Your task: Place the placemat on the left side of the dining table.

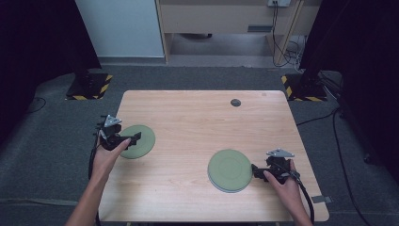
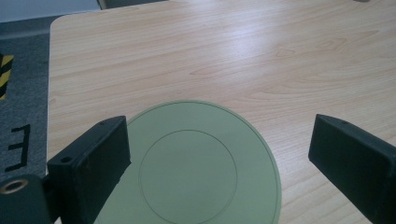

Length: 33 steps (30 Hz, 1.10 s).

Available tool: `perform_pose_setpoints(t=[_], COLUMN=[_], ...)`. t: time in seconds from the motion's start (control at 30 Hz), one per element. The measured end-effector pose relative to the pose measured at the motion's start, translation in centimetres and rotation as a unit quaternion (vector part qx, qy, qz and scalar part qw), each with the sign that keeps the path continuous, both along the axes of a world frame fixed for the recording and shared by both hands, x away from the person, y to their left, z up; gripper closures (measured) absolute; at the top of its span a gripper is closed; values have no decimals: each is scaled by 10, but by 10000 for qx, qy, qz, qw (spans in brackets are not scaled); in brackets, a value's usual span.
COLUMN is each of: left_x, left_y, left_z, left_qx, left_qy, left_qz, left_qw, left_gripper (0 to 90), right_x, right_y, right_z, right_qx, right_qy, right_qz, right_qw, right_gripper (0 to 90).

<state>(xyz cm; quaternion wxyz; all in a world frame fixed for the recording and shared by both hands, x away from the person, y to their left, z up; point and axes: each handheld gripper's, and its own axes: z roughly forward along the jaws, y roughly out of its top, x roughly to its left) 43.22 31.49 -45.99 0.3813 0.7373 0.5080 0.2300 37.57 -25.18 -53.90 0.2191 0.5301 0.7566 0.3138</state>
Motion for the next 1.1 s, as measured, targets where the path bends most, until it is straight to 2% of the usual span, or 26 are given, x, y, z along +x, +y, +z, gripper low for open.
perform_pose_setpoints(t=[0.27, 0.4, 0.6, 0.83, 1.1], left_x=[-13, -19, -25, -33, -41], left_y=[-10, -19, -33, -52, -67], left_z=[6, 6, 4, -1, -8], left_qx=[-48, -36, -54, 32, 77], left_qy=[-30, -8, 20, 27, 70], left_qz=[-149, -302, -490, -784, -982], left_qw=[9999, 9995, 9988, 9969, 9951], left_gripper=[45, 42, 41, 41, 41], right_x=[0, 0, 0, 0, 0], right_y=[0, 0, 0, 0, 0], right_z=[0, 0, 0, 0, 0], right_qx=[3, -6, 2, -1, -4], right_qy=[-1, -3, 1, -1, -3], right_qz=[-2, 3, -3, 2, 2], right_qw=[10000, 10000, 10000, 10000, 10000], right_gripper=[13, 13, 13, 13, 13])
